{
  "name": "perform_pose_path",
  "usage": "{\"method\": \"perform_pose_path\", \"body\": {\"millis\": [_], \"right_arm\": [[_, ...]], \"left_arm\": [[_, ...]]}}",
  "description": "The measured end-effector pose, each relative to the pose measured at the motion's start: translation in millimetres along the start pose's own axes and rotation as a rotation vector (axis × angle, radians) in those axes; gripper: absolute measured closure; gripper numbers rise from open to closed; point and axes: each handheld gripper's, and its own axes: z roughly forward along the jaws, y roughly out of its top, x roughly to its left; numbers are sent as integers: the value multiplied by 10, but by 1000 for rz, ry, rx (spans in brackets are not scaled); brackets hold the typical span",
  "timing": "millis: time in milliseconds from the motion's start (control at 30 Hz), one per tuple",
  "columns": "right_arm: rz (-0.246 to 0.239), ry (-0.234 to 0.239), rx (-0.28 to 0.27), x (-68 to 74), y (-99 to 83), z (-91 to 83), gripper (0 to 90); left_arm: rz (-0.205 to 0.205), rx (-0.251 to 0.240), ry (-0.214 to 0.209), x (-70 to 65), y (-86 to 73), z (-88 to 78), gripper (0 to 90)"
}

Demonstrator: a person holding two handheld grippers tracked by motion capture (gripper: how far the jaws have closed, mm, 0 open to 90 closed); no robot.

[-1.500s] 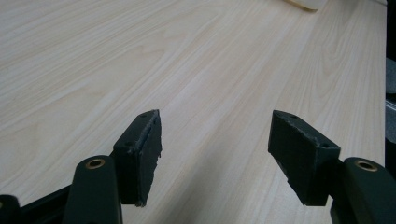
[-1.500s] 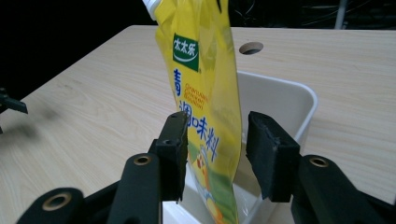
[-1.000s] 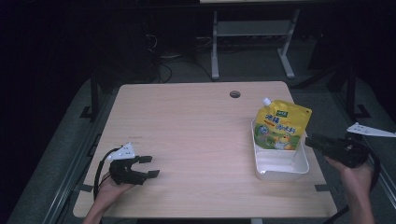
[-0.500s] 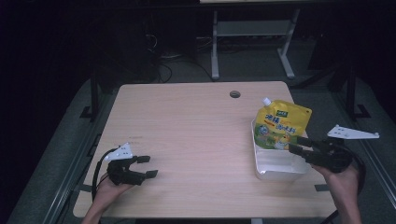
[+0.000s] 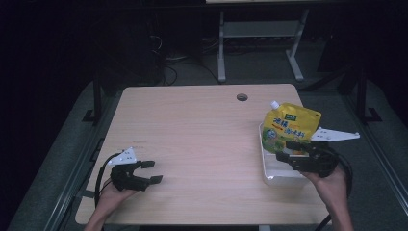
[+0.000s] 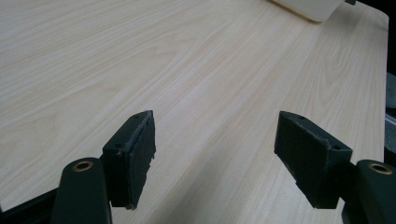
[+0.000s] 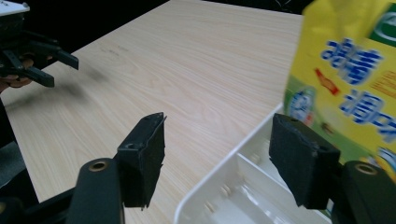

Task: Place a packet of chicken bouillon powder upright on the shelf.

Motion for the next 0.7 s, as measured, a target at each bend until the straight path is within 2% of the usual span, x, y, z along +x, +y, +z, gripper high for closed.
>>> {"method": "perform_pose_path", "body": {"millis": [267,400,500,700], "right_arm": [[-24,38,7,211,82,264,297],[-44,58,23,284,114,379,310],[-62,55,38,349,144,440,298],[-68,69,43,427,173,517,283]], "left_arm": [[0,-1,-1,2,-3,-5,284],[-1,-1,-1,8,-5,-5,281],[8,7,2,-4,4,-8,279],[10,11,-3,-16,5,-2,277]]}}
